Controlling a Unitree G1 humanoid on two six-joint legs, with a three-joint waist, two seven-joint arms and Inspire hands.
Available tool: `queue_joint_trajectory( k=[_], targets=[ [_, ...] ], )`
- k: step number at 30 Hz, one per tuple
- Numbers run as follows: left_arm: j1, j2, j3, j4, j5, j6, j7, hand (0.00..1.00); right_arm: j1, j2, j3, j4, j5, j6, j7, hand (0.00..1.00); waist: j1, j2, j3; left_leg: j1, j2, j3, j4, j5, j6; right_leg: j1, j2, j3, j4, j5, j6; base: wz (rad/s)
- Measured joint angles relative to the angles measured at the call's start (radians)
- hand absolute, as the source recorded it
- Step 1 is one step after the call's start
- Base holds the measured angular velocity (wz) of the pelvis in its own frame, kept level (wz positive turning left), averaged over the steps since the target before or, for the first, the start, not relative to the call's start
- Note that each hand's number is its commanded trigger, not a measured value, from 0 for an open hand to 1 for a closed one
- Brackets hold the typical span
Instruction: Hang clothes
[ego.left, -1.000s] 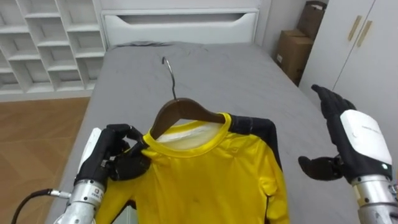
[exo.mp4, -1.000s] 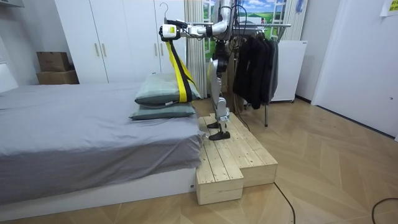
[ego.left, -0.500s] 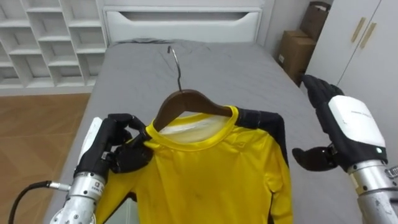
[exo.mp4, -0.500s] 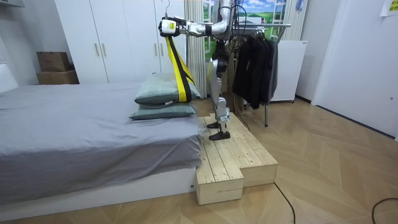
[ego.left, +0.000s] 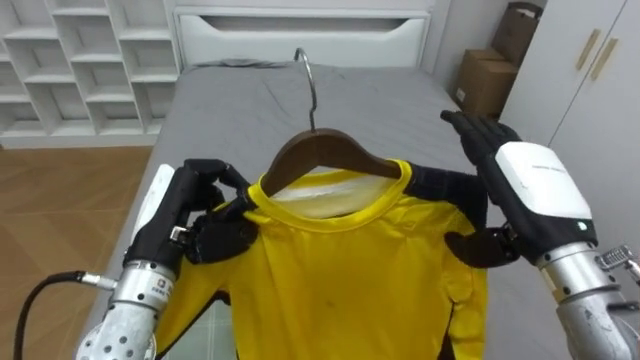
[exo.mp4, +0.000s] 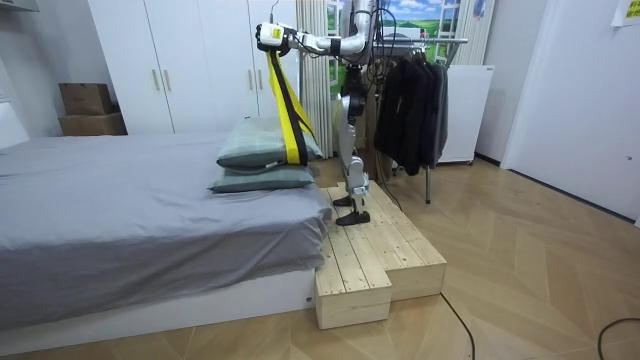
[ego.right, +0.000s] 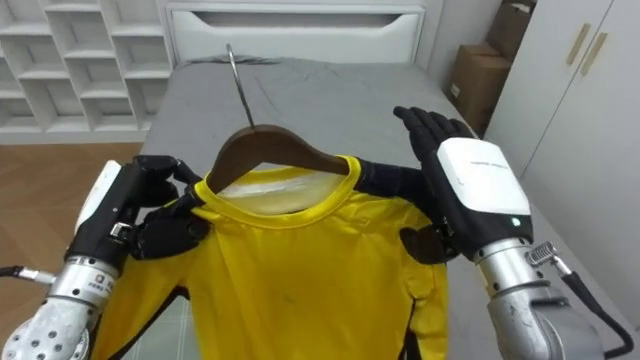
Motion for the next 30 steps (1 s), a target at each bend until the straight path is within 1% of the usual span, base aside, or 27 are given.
queue_joint_trajectory(
  k=[4, 8, 12, 17, 19, 23, 27, 30],
  targets=[
    [0.0, 0.0, -0.012, -0.037, 0.0, 0.0, -0.023, 1.0, -0.001, 0.0, 0.028, 0.0, 0.0, 0.001, 0.023, 0.0, 0.002, -0.004, 0.0004, -0.005, 0.0, -0.01, 0.002, 0.0, 0.0, 0.0, -0.001, -0.007, 0.001, 0.0, 0.0, 0.06],
    [0.0, 0.001, -0.013, -0.051, 0.0, -0.001, -0.033, 1.0, -0.002, 0.0, 0.028, 0.0, 0.0, 0.001, 0.03, 0.0, 0.004, -0.008, 0.0016, -0.005, -0.001, -0.012, 0.003, 0.0, 0.0, 0.001, -0.001, -0.008, 0.001, 0.0, 0.0, 0.01],
    [0.0, 0.002, -0.013, -0.051, 0.0, -0.001, -0.045, 1.0, -0.003, 0.0, 0.028, 0.0, 0.003, 0.001, 0.039, 0.0, 0.004, -0.012, 0.0045, -0.009, -0.001, -0.012, 0.008, 0.0, 0.0, -0.001, -0.001, -0.007, 0.001, 0.0, 0.0, 0.0],
    [-0.002, 0.011, -0.014, -0.068, 0.0, 0.0, -0.062, 1.0, -0.004, 0.0, 0.028, 0.0, 0.003, 0.001, 0.043, 0.0, 0.005, -0.012, 0.0044, -0.015, -0.001, -0.014, 0.013, -0.001, -0.001, -0.004, -0.001, -0.007, 0.001, 0.0, 0.0, 0.0],
    [-0.002, 0.021, -0.013, -0.082, 0.0, 0.0, -0.07, 1.0, -0.009, 0.0, 0.027, 0.0, 0.003, 0.002, 0.048, 0.0, 0.005, -0.01, 0.0043, -0.015, -0.001, -0.014, 0.013, -0.001, -0.001, -0.004, 0.0, -0.007, 0.001, 0.0, 0.0, 0.0],
    [-0.002, 0.022, -0.014, -0.09, 0.001, 0.0, -0.071, 1.0, -0.02, 0.0, 0.027, 0.0, 0.003, 0.004, 0.052, 0.0, 0.005, -0.005, 0.0037, -0.016, -0.001, -0.017, 0.014, -0.001, -0.001, -0.004, 0.0, -0.007, 0.001, 0.0, 0.0, 0.0],
    [-0.002, 0.023, -0.014, -0.094, 0.001, 0.0, -0.071, 1.0, -0.022, 0.0, 0.027, 0.0, 0.003, 0.005, 0.052, 0.0, 0.005, 0.008, -0.0001, -0.022, -0.001, -0.018, 0.015, -0.001, -0.001, -0.008, 0.0, -0.008, 0.002, 0.0, 0.0, 0.0],
    [-0.002, 0.024, -0.014, -0.096, 0.001, 0.0, -0.071, 1.0, -0.023, 0.0, 0.027, 0.0, 0.003, 0.006, 0.052, 0.0, 0.006, 0.015, -0.0004, -0.022, 0.0, -0.018, 0.015, -0.001, -0.001, -0.008, 0.0, -0.009, 0.002, 0.0, 0.0, 0.0]
  ],
)
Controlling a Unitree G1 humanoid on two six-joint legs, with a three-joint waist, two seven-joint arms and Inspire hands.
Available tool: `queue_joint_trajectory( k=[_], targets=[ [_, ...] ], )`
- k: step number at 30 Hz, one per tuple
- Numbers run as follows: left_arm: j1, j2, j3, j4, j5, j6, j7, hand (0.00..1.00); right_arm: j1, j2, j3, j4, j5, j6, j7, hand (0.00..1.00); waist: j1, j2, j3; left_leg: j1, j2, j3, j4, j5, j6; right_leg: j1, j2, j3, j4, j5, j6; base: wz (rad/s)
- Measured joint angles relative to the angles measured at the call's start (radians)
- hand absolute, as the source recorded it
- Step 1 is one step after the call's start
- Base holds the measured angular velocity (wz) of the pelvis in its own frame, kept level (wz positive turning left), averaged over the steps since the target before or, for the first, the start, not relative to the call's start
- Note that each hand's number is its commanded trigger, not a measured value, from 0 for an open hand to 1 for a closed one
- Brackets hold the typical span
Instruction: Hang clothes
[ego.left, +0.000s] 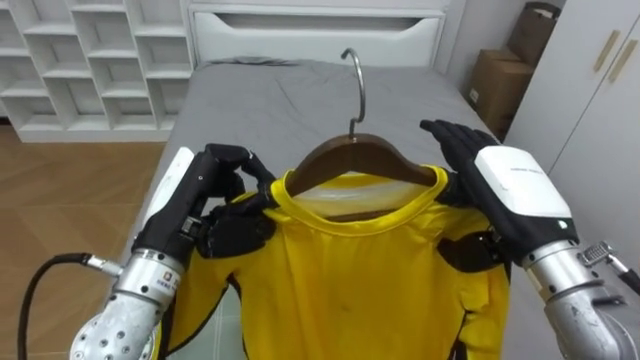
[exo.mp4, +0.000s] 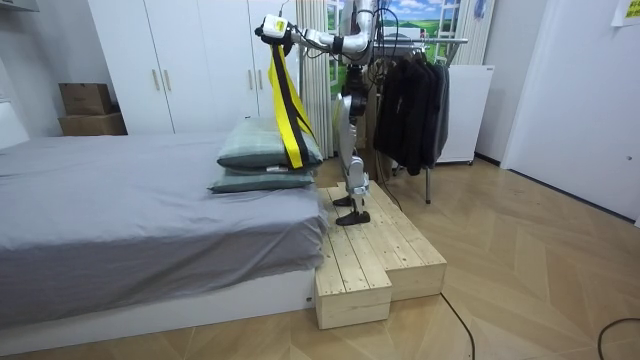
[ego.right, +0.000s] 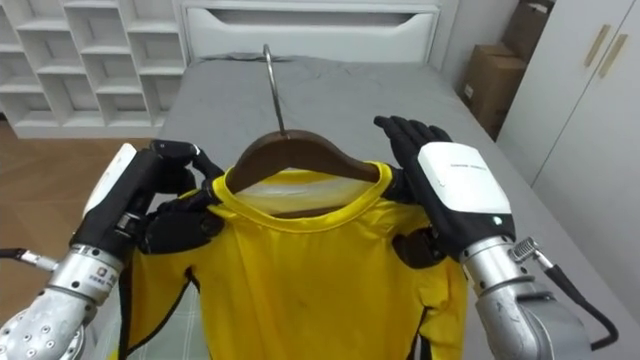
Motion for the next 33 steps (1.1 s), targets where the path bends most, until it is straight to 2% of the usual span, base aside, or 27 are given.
queue_joint_trajectory(
  k=[5, 10, 19, 24, 33],
  targets=[
    [0.0, 0.004, 0.0, -0.019, 0.007, 0.001, 0.0, 1.0, -0.009, 0.0, 0.0, 0.0, 0.0, 0.008, 0.0, 0.0, -0.002, 0.001, -0.0001, -0.011, 0.0, -0.001, 0.001, 0.0, 0.0, -0.01, 0.0, -0.007, 0.001, 0.0, 0.0, 0.0],
    [0.0, 0.02, 0.001, -0.058, 0.01, 0.001, 0.001, 1.0, -0.025, -0.001, -0.001, 0.002, 0.0, 0.006, -0.028, 0.0, 0.002, 0.001, -0.0001, -0.01, 0.0, -0.007, 0.001, 0.0, 0.0, -0.007, -0.001, -0.015, 0.0, 0.0, 0.0, 0.02],
    [0.0, 0.033, -0.008, -0.091, 0.009, 0.0, -0.016, 1.0, -0.035, -0.032, 0.007, 0.07, 0.001, -0.024, -0.131, 0.0, 0.022, -0.003, 0.0032, -0.002, -0.001, -0.027, 0.0, 0.0, -0.001, 0.009, -0.002, -0.035, -0.002, -0.001, 0.001, 0.06],
    [0.0, 0.028, -0.011, -0.091, 0.021, 0.001, -0.021, 1.0, -0.035, -0.032, 0.009, 0.108, -0.01, -0.029, -0.167, 0.0, 0.024, -0.013, 0.0079, -0.007, -0.004, -0.037, 0.002, 0.0, 0.0, 0.009, -0.005, -0.047, -0.002, -0.002, 0.003, 0.05],
    [0.0, 0.028, -0.018, -0.091, 0.048, 0.002, -0.045, 1.0, -0.035, -0.032, 0.029, 0.149, -0.054, -0.016, -0.197, 0.0, 0.025, -0.019, 0.0087, -0.013, -0.006, -0.045, 0.002, 0.001, 0.0, 0.007, -0.008, -0.054, -0.003, -0.003, 0.005, 0.01]
  ],
)
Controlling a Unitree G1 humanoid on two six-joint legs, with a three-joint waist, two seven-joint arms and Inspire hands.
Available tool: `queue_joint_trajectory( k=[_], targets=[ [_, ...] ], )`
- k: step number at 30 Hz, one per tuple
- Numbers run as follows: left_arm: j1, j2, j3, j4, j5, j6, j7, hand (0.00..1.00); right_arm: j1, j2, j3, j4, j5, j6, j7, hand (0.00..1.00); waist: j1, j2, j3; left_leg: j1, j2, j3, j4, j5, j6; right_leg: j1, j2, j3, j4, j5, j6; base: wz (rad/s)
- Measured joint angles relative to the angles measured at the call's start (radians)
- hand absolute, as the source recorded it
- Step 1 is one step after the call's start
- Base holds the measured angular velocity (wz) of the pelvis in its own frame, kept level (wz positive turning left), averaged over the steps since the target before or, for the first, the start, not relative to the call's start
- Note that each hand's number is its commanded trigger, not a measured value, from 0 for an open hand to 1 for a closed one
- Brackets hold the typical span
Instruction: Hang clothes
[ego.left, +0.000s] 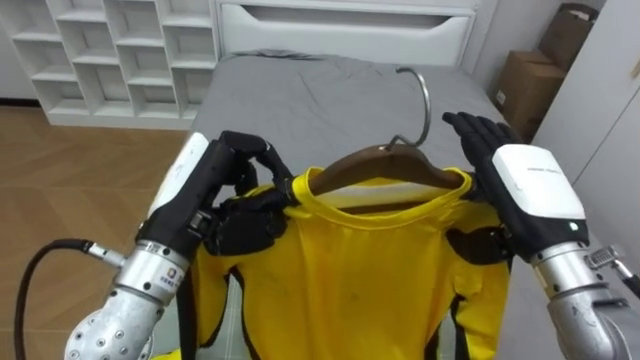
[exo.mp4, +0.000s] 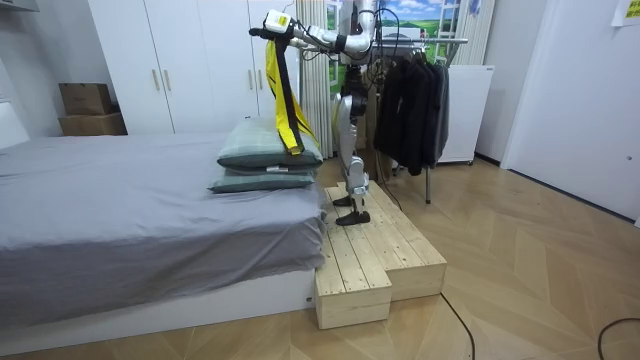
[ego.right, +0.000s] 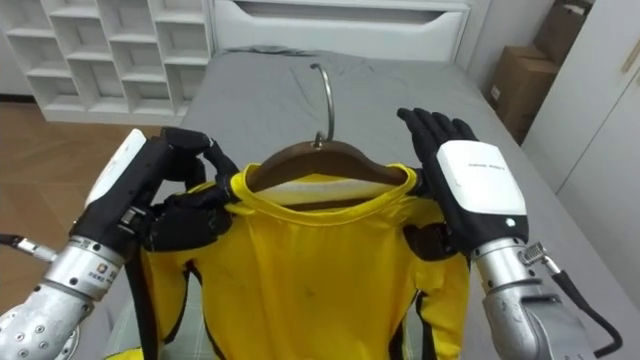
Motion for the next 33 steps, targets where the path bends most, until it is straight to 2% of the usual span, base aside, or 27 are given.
queue_joint_trajectory(
  k=[6, 7, 9, 11, 13, 16, 17, 19, 21, 33],
  targets=[
    [0.0, -0.002, 0.0, 0.0, 0.0, 0.001, -0.018, 1.0, 0.0, 0.0, 0.004, 0.001, -0.041, 0.014, -0.013, 0.0, 0.0, 0.001, -0.0004, -0.004, 0.0, -0.004, 0.003, 0.0, 0.0, -0.002, 0.001, 0.0, 0.0, 0.0, 0.0, 0.01],
    [0.0, -0.002, 0.0, 0.0, 0.0, 0.002, -0.018, 1.0, 0.0, 0.0, 0.006, 0.001, -0.05, 0.016, -0.015, 0.08, 0.0, 0.001, -0.0005, -0.005, 0.0, -0.004, 0.003, 0.0, 0.0, -0.002, 0.001, 0.0, 0.0, 0.0, 0.0, 0.0],
    [0.0, -0.002, 0.0, 0.0, 0.0, 0.004, -0.018, 1.0, 0.0, 0.0, 0.008, 0.001, -0.062, 0.02, -0.019, 0.52, 0.0, 0.001, -0.0008, -0.005, 0.0, -0.004, 0.005, 0.0, 0.0, -0.002, 0.001, 0.0, 0.001, 0.0, 0.0, 0.0],
    [0.0, -0.002, -0.001, 0.0, 0.0, 0.005, -0.019, 1.0, 0.0, 0.0, 0.009, 0.001, -0.07, 0.023, -0.023, 0.68, 0.001, 0.002, -0.0011, -0.006, 0.0, -0.004, 0.007, 0.0, 0.0, -0.002, 0.001, 0.0, 0.001, 0.0, 0.0, 0.0],
    [0.0, -0.003, -0.001, 0.0, 0.0, 0.007, -0.019, 1.0, 0.0, 0.0, 0.01, 0.001, -0.071, 0.024, -0.024, 0.75, 0.0, 0.002, -0.0015, -0.007, 0.001, -0.004, 0.01, 0.0, 0.0, -0.001, 0.001, 0.0, 0.002, 0.0, 0.0, 0.0],
    [0.0, -0.004, -0.001, 0.0, 0.0, 0.007, -0.02, 1.0, 0.0, 0.0, 0.011, 0.001, -0.074, 0.026, -0.024, 0.91, 0.0, 0.003, -0.0036, -0.007, 0.001, -0.004, 0.013, 0.0, 0.0, 0.0, 0.001, 0.0, 0.003, 0.0, 0.0, 0.0],
    [0.0, -0.004, -0.001, 0.0, 0.0, 0.008, -0.02, 1.0, 0.0, 0.0, 0.012, 0.001, -0.074, 0.028, -0.024, 1.0, 0.0, 0.003, -0.0047, -0.007, 0.001, -0.004, 0.014, 0.0, 0.0, 0.0, 0.001, 0.0, 0.003, 0.0, 0.0, 0.0],
    [0.0, -0.003, -0.001, 0.0, 0.0, 0.01, -0.021, 1.0, 0.0, 0.0, 0.019, 0.001, -0.075, 0.036, -0.024, 1.0, 0.0, 0.004, -0.0101, -0.006, 0.001, -0.004, 0.016, 0.0, 0.0, 0.002, 0.001, 0.0, 0.003, 0.0, 0.0, 0.0],
    [0.0, -0.002, -0.001, 0.0, 0.0, 0.011, -0.021, 1.0, 0.0, 0.0, 0.02, 0.001, -0.075, 0.037, -0.024, 1.0, 0.0, 0.005, -0.0113, -0.005, 0.0, -0.005, 0.019, 0.0, 0.0, 0.004, 0.001, -0.001, 0.003, 0.0, 0.0, 0.0],
    [0.0, 0.0, 0.005, 0.0, -0.001, 0.014, -0.023, 1.0, 0.0, 0.0, 0.033, 0.001, -0.064, 0.043, -0.058, 1.0, -0.001, 0.004, -0.0119, -0.005, 0.0, -0.006, 0.021, 0.0, 0.0, 0.005, 0.001, -0.001, 0.005, 0.001, -0.001, 0.0]
  ],
)
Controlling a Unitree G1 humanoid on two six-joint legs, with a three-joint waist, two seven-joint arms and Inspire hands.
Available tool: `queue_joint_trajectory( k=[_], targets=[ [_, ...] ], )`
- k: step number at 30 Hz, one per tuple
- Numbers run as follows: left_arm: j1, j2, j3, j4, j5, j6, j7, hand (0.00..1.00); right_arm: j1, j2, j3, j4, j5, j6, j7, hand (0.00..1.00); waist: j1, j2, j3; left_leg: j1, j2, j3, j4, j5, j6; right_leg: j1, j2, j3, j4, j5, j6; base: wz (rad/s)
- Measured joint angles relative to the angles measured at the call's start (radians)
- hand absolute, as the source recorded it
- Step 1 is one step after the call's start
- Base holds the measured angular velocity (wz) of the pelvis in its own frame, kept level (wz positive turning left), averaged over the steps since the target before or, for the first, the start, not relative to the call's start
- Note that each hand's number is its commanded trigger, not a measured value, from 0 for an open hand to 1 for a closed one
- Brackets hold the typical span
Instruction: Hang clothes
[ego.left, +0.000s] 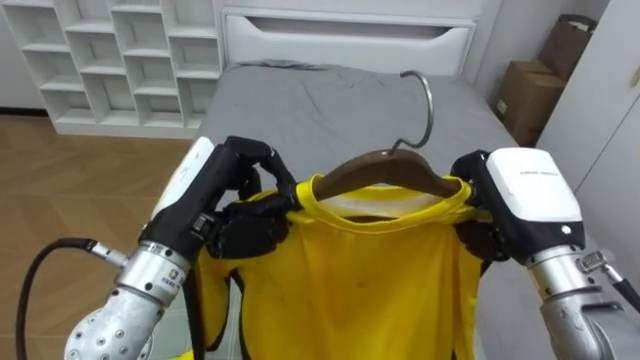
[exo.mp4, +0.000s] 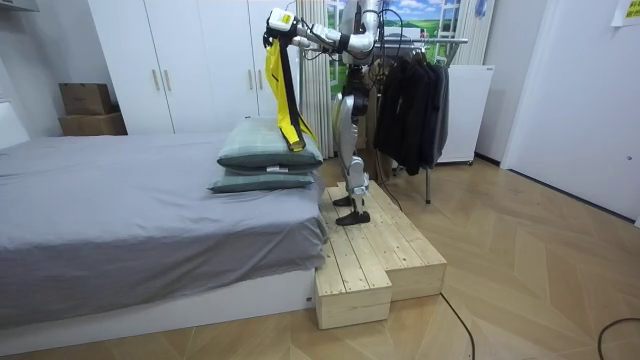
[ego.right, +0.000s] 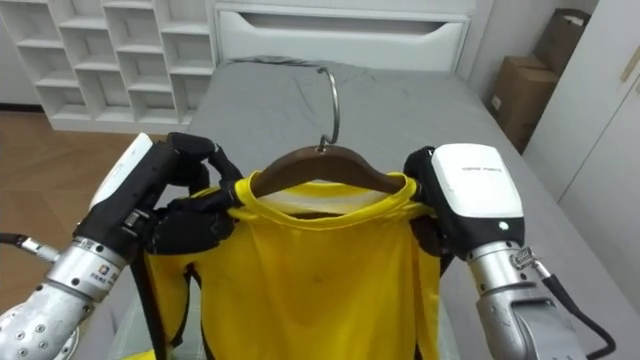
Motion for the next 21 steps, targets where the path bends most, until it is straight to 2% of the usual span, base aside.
queue_joint_trajectory(
  k=[4, 19, 20, 21],
  targets=[
    [0.0, 0.0, 0.018, 0.0, 0.0, 0.009, 0.004, 1.0, 0.0, 0.002, 0.004, -0.001, 0.032, -0.022, -0.012, 1.0, -0.004, 0.0, 0.0001, 0.0, 0.0, 0.0, -0.001, 0.0, 0.0, 0.0, 0.0, 0.0, -0.001, 0.0, 0.0, 0.0],
    [0.0, 0.0, 0.014, 0.0, 0.0, 0.009, 0.006, 1.0, 0.0, 0.002, 0.034, 0.013, 0.036, -0.035, -0.026, 1.0, -0.003, 0.009, 0.0023, 0.0, 0.0, 0.0, -0.001, 0.0, 0.0, 0.0, 0.0, 0.0, -0.001, 0.0, 0.0, 0.0],
    [0.0, 0.0, 0.014, 0.0, 0.0, 0.009, 0.006, 0.97, 0.0, 0.002, 0.034, 0.013, 0.036, -0.036, -0.027, 1.0, -0.004, 0.009, 0.0024, 0.0, 0.0, 0.0, -0.001, 0.0, 0.0, -0.001, 0.0, 0.001, -0.001, 0.0, 0.0, 0.0],
    [0.0, 0.0, 0.013, 0.0, 0.0, 0.009, 0.006, 0.66, 0.0, 0.002, 0.034, 0.013, 0.036, -0.037, -0.027, 1.0, -0.004, 0.01, 0.0029, 0.0, 0.0, 0.0, -0.001, 0.0, 0.0, -0.001, 0.0, 0.001, -0.001, 0.0, 0.0, 0.0]
  ],
)
